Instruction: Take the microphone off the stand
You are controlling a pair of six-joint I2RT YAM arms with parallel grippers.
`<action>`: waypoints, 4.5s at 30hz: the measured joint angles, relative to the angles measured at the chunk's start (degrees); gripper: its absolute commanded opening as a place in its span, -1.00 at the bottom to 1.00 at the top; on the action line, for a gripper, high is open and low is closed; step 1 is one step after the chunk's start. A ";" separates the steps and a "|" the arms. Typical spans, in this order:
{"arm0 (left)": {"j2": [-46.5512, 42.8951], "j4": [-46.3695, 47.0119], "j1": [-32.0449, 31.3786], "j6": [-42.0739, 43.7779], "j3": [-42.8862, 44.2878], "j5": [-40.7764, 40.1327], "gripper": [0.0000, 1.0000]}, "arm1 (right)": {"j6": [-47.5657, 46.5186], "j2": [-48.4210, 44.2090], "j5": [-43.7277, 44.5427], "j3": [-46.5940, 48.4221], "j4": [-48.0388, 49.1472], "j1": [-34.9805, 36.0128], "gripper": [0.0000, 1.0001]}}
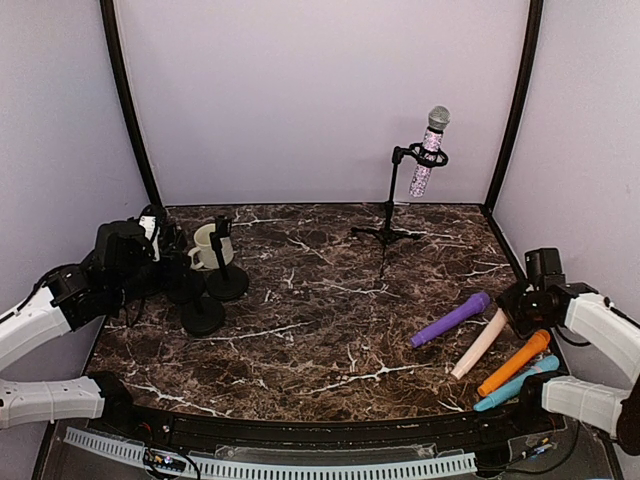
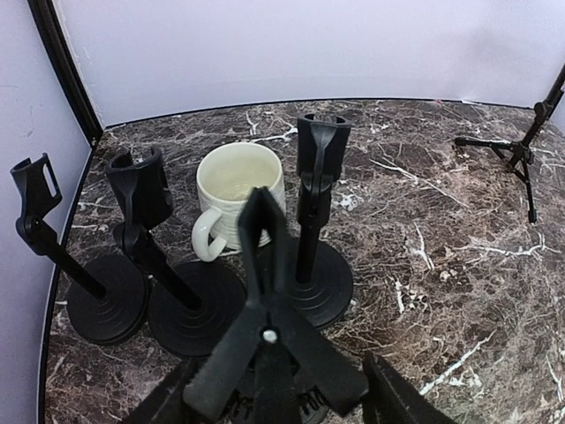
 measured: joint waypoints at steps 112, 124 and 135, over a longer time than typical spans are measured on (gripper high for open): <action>3.08 4.94 12.87 9.64 14.73 22.80 0.63 | -54.29 54.99 4.20 45.79 55.28 30.49 -1.00; 3.39 4.85 12.87 13.22 14.29 29.97 0.59 | -54.64 48.04 11.34 39.26 53.46 44.02 -1.00; 5.66 5.51 11.98 15.65 15.08 39.19 0.50 | -56.46 38.73 19.91 32.13 50.21 53.16 -1.00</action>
